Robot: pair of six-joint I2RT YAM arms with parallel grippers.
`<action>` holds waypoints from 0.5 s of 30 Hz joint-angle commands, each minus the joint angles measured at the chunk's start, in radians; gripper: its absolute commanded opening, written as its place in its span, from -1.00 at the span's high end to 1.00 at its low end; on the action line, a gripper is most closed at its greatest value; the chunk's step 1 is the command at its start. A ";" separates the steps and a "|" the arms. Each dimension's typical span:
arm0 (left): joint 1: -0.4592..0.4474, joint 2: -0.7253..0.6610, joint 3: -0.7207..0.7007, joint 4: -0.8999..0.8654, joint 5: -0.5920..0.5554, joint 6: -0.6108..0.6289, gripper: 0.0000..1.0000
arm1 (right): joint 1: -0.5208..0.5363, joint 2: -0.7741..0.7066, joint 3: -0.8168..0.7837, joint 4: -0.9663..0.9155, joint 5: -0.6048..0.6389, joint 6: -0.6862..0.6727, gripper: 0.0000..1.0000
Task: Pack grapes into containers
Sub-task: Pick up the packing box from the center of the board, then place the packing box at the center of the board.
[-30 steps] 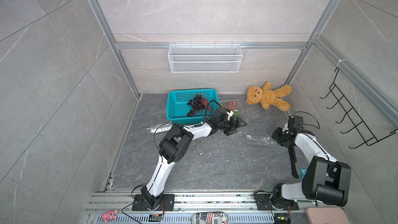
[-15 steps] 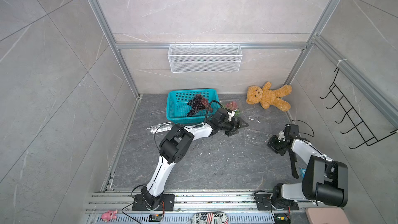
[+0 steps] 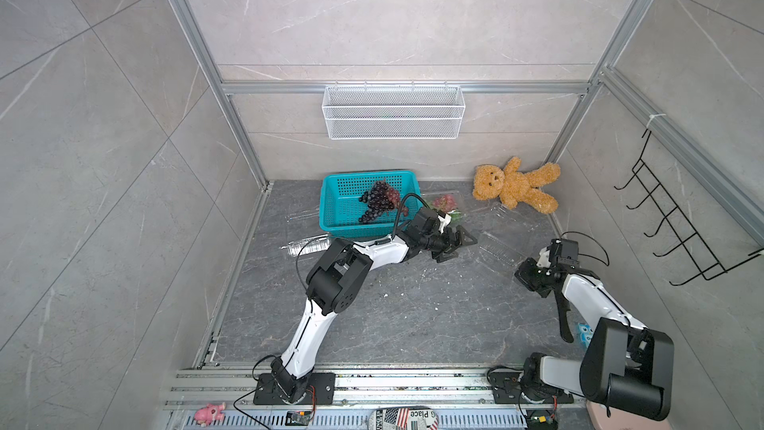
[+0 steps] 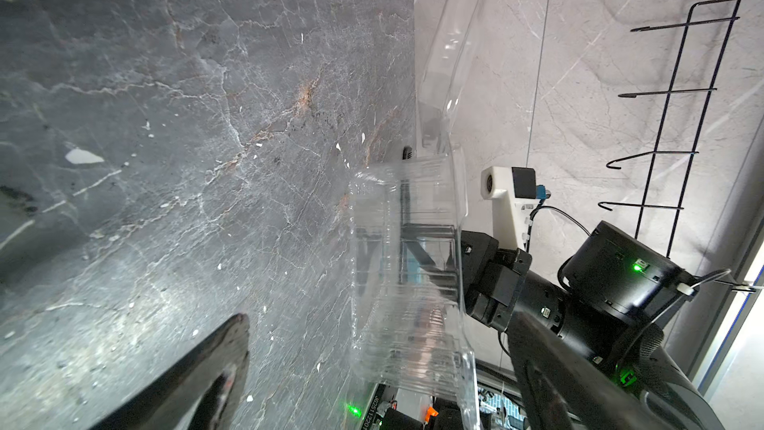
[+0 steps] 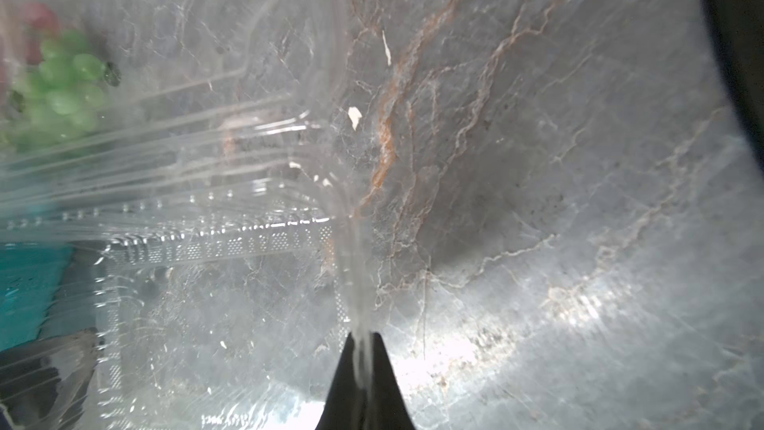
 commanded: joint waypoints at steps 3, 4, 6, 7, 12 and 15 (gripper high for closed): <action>0.025 -0.172 0.057 -0.099 0.006 0.088 -0.99 | 0.073 -0.058 0.109 -0.040 0.047 -0.034 0.86; 0.032 -0.199 0.062 -0.133 -0.002 0.110 -0.99 | 0.099 -0.056 0.127 -0.040 0.058 -0.039 0.87; 0.053 -0.255 0.064 -0.206 -0.026 0.160 -0.99 | 0.172 -0.031 0.170 -0.043 0.117 -0.049 0.87; 0.066 -0.277 0.057 -0.223 -0.033 0.174 -0.99 | 0.209 -0.015 0.184 -0.035 0.137 -0.054 0.87; 0.161 -0.389 -0.073 -0.248 -0.051 0.190 -0.99 | 0.359 0.114 0.236 0.053 0.174 -0.021 0.85; 0.223 -0.453 -0.180 -0.227 -0.053 0.178 -0.99 | 0.412 0.207 0.272 0.077 0.204 -0.017 0.85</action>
